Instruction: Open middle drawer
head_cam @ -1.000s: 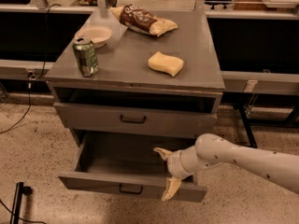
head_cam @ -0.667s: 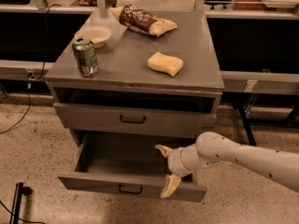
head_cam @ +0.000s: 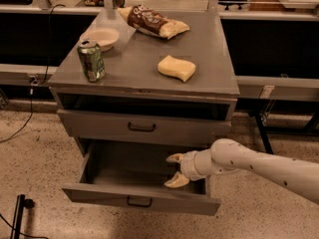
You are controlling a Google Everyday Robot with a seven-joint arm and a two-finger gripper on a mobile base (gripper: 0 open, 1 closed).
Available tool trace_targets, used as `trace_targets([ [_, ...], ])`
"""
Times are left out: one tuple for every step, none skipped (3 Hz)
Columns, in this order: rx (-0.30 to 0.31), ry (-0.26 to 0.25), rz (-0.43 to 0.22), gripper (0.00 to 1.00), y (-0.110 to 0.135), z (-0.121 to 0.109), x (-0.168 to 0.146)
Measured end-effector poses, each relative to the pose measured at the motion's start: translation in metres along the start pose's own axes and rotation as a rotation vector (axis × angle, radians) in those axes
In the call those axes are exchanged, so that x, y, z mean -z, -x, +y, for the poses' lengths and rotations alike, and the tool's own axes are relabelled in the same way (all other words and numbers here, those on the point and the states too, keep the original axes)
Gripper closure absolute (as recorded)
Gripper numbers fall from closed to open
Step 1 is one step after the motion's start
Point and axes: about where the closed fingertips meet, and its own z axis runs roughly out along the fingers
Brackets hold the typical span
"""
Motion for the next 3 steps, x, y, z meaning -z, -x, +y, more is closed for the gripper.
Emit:
trace_targets([
  [-0.047, -0.012, -0.010, 0.60, -0.009, -0.013, -0.018],
  [-0.036, -0.015, -0.004, 0.83, -0.026, -0.017, -0.043],
  [0.001, -0.013, -0.004, 1.00, -0.045, -0.013, -0.066],
])
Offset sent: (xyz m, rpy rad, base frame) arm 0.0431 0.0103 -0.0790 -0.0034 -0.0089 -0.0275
